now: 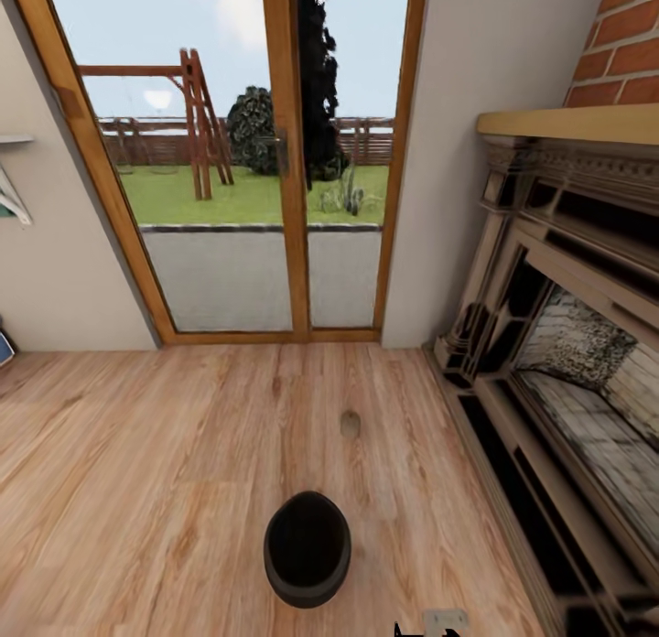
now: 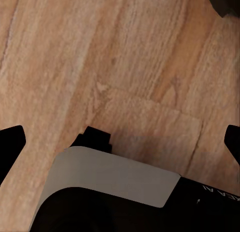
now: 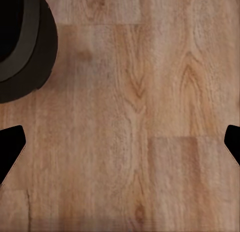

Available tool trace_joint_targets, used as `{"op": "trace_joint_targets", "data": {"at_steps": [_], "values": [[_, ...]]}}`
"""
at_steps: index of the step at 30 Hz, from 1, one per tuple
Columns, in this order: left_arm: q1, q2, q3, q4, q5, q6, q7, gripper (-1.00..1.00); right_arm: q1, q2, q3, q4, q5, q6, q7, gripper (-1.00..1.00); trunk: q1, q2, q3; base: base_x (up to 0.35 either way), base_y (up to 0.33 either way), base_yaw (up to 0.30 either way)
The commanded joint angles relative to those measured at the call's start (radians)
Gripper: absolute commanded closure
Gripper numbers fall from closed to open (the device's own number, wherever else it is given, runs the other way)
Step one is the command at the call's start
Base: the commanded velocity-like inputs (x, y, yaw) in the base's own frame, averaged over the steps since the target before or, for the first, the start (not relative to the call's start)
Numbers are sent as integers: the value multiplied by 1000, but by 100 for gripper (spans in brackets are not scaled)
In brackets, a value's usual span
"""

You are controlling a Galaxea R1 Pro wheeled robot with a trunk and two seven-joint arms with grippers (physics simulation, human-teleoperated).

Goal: Place each of the two pumpkins and all three candles from the living room inside a cabinet in the living room (use any cabinet), then make sure every cabinet is closed, and position the cauldron so it is next to a table in the living room.

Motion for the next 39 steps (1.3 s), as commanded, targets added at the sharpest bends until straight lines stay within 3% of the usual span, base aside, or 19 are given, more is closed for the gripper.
{"op": "trace_joint_targets", "data": {"at_steps": [1,10,23,39], "values": [[-1,0,-8,0,4,-3,6,-100,-1,1,8,4,-6,-5,-1,-100,1,0,-1,343,0,0],[-1,0,-8,0,3,-5,6,-100,-1,1,8,4,-6,-5,-1,-100,1,0,-1,244,0,0],[-1,-6,-4,-13,5,-30,-2,-100,-1,1,8,4,-6,-5,-1,-100,1,0,-1,20,0,0],[-1,-8,-6,-14,6,-19,-2,-100,-1,1,8,4,-4,-4,-1,-100,-61,112,49,0,0,0]]}}
